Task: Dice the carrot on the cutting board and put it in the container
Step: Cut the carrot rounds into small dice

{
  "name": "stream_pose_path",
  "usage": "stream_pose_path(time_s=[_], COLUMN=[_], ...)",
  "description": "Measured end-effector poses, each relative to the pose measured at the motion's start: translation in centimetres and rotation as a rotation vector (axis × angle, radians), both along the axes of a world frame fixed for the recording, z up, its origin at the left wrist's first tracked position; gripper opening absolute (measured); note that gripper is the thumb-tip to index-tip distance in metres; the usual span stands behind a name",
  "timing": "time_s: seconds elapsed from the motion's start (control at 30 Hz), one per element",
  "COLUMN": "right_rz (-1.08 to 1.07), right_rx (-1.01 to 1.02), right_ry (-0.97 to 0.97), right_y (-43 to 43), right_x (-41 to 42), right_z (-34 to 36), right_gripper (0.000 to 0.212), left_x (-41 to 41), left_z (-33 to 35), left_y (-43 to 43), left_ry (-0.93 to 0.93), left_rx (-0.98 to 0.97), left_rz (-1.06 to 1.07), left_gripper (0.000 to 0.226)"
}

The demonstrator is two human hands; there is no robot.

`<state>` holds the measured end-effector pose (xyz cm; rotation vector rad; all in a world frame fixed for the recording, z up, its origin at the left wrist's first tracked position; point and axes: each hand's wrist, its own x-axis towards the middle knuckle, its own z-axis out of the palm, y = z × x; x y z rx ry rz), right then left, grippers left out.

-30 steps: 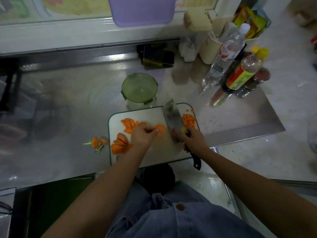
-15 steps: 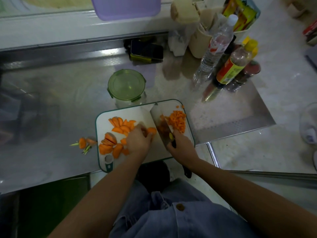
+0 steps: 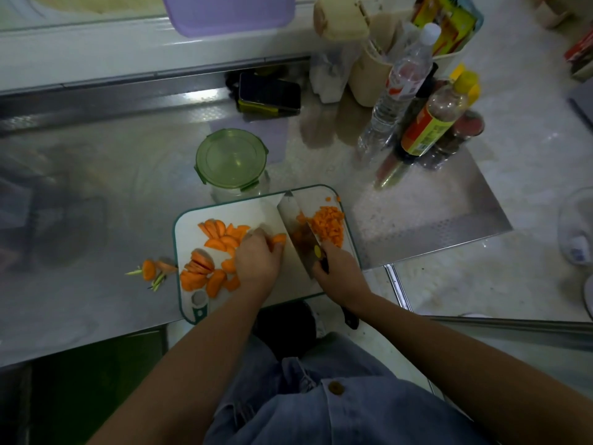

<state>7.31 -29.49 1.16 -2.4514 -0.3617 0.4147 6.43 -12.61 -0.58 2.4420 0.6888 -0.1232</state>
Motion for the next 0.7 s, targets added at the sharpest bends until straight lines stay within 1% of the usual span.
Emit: stream_pose_path(time_s=[0.23, 0.3, 0.4, 0.53, 0.7], right_rz=[0.027, 0.045, 0.059, 0.071, 0.128], right_rx=[-0.016, -0.034, -0.06, -0.093, -0.121], right_ry=[-0.011, -0.009, -0.017, -0.046, -0.108], right_y=[0.0, 0.2, 0.7, 0.7, -0.6], right_x=[-0.8, -1.1, -1.6, -1.7, -1.0], right_z=[-0.2, -0.1, 0.1, 0.5, 0.8], right_gripper=[0.009, 0.01, 0.011, 0.015, 0.015], left_x=[-0.8, -0.8, -0.4, -0.1, 0.0], left_z=[0.1, 0.2, 0.2, 0.0, 0.0], left_y=[0.2, 0.0, -0.3, -1.6, -2.7], left_ry=[-0.002, 0.013, 0.074, 0.176, 0.184], left_rx=[-0.011, -0.042, -0.099, -0.147, -0.221], left_rz=[0.035, 0.057, 0.114, 0.119, 0.203], left_gripper=[0.031, 0.03, 0.027, 0.024, 0.027])
